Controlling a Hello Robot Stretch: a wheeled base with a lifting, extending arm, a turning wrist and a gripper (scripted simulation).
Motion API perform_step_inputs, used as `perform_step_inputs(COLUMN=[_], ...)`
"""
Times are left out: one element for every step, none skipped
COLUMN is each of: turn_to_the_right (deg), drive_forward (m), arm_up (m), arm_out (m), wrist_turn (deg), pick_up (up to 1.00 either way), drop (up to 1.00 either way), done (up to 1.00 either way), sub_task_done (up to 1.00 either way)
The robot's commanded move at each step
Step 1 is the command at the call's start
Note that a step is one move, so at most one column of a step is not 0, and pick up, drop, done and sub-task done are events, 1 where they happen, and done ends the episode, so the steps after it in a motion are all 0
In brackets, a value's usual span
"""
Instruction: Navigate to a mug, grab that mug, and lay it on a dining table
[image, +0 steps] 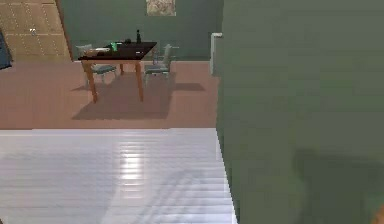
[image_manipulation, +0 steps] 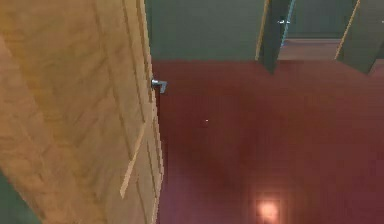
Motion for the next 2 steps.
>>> perform_step_inputs(turn_to_the_right=[0.0, 0.0], drive_forward=[1.0, 1.0], arm_up=[0.0, 0.0], arm_out=[0.0, 0.0], wrist_turn=[0.0, 0.0], pick_up=[0.0, 0.0], drop=[0.0, 0.0], done=[0.0, 0.0], sub_task_done=[0.0, 0.0])
